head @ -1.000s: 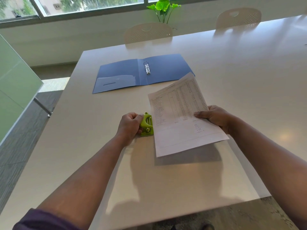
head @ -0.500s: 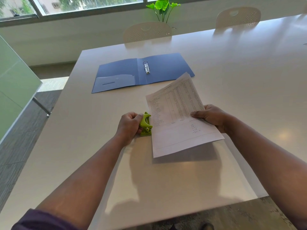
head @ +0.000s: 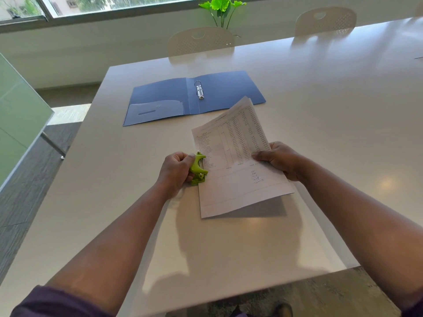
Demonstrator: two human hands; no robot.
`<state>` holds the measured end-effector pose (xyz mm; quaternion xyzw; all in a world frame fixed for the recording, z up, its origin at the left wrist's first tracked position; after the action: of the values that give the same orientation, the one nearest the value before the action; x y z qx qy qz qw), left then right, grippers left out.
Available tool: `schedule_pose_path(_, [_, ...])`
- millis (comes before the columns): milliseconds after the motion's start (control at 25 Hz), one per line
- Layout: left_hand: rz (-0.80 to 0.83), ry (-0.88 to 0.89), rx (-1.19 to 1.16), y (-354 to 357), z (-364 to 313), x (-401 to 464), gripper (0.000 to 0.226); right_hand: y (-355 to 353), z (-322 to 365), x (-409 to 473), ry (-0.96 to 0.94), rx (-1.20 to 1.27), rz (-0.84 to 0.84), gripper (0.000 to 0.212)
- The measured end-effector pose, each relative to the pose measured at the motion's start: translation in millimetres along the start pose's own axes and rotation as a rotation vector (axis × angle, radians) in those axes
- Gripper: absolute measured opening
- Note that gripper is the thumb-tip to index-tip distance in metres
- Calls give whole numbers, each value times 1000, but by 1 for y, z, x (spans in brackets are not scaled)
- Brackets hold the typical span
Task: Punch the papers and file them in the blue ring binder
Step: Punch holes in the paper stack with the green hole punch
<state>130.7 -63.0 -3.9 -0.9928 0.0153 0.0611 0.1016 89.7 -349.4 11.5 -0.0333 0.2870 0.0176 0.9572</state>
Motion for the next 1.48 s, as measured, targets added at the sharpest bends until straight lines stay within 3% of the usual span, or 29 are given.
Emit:
schedule_pose_path(400, [24,4,17,-2,-2,-1,27,2,3,-1,44,-3,-4,27])
schedule_pose_path(760, [32,5,29,-1,-3,-2,28,6,9,-9,59,58,-10,5])
schedule_pose_path(1480, [50,8,74,-2,-1,2,28,6,7,-3,69,47,12,10])
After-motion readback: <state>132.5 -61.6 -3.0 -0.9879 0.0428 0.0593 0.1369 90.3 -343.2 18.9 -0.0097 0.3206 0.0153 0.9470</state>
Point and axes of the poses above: each hand's wrist, its own x-axis towards the middle knuckle, its own y-axis out of the palm, z = x × y, the point moved 6 cm from there along x, towards the middle knuckle, and after that the axes turned 8 degrees about y, right-handed, at the moved point
